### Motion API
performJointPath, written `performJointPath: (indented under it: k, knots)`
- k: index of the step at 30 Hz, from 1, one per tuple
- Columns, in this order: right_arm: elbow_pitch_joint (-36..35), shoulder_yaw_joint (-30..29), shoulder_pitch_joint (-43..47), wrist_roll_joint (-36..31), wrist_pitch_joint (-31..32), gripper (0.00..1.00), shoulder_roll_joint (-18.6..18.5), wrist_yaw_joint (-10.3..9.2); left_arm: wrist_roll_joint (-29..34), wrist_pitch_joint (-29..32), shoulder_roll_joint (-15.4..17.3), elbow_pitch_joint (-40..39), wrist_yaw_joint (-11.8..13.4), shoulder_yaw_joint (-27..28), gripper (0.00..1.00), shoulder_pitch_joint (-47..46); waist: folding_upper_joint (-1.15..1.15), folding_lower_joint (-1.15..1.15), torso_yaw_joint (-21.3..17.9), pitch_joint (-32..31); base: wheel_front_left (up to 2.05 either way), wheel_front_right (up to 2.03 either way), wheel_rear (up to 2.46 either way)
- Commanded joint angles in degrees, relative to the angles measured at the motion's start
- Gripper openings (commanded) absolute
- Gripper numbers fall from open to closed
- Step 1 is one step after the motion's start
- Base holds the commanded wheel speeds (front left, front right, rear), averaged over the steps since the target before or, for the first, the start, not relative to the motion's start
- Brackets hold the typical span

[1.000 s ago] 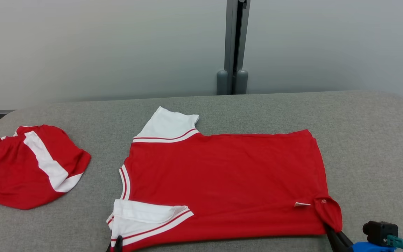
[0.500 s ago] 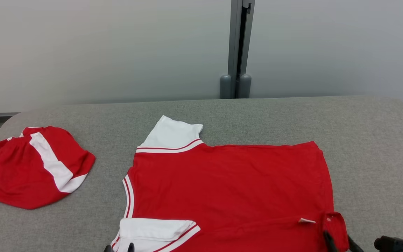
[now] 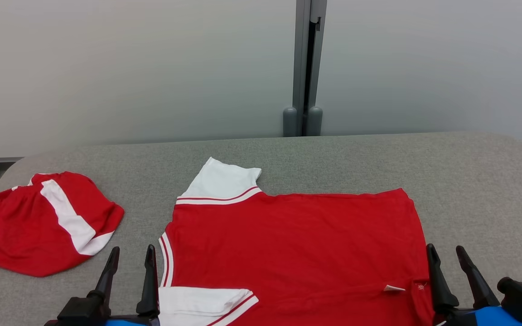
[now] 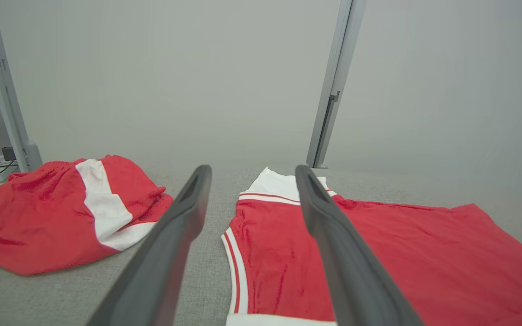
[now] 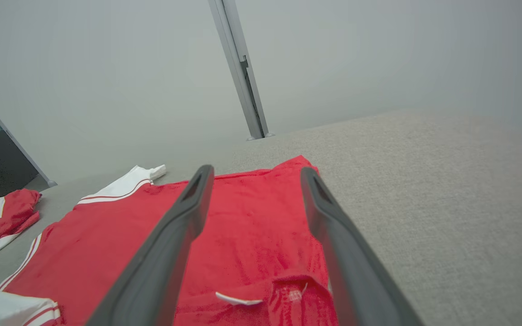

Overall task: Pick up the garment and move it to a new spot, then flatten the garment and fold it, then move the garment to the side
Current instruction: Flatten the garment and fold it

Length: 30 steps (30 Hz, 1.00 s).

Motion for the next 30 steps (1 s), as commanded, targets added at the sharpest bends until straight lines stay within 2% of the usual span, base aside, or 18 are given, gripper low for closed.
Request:
performJointPath:
  k: [1,10,30]
  knots:
    - [-1.1,0.1,-0.8,-1.0,-1.2,1.00,0.8,0.01,1.4,-0.2,-0.4,-1.0,0.2,1.0,1.00,-1.0,0.00,0.00,0.1,-0.3,0.00,0.00,0.00]
    - [-4.8,1.4,0.7,-6.8,-3.4,1.00,2.8,0.01,5.9,-0.2,-1.1,-2.6,0.1,3.8,1.00,-2.1,0.00,0.00,1.2,-1.4,0.00,0.00,0.00]
    - [-7.8,-0.7,5.9,-8.9,-2.6,1.00,3.3,0.01,8.2,-0.2,-1.2,0.7,-1.5,4.7,1.00,0.1,0.00,0.00,1.9,-2.3,0.00,0.00,0.00]
